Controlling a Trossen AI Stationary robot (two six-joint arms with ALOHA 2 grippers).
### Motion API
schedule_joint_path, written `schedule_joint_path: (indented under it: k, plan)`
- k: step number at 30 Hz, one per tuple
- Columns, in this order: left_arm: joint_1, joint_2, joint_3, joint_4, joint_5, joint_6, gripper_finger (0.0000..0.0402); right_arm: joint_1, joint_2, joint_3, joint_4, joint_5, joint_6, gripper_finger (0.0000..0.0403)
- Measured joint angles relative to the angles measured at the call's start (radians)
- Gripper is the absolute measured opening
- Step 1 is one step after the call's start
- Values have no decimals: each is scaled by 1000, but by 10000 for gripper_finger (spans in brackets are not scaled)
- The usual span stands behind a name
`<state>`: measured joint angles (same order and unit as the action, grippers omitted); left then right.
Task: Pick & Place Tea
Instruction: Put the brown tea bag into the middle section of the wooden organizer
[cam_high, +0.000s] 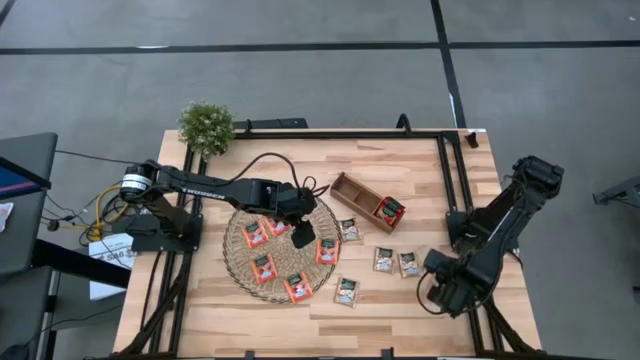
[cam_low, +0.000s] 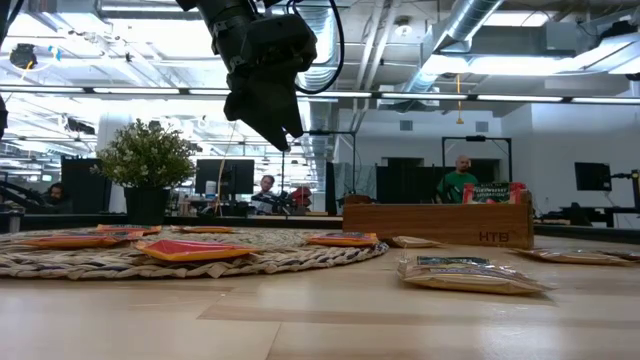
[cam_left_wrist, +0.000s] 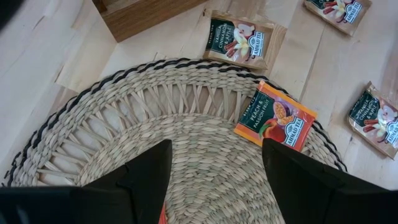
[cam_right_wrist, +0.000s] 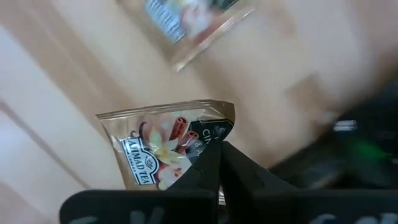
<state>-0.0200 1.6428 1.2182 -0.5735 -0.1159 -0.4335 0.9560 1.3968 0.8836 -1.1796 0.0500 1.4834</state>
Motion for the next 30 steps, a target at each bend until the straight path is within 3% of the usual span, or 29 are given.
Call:
schedule_joint_path:
  k: [5,11,19,24,30]
  plan:
    - [0,0,0,0,0,0,241,-74,-1,132,-224,101,-27,0]
    - [0,0,0,0,0,5,241,-282,-1,218,-351,245,-124,0]
    - [22,0,0,-9,1,71,241,-590,-1,273,-308,472,-257,0]
    - [73,0,0,-14,38,120,241,-741,-1,297,-183,530,-424,0]
    - [134,0,0,-33,65,182,241,-847,0,297,-42,586,-571,0]
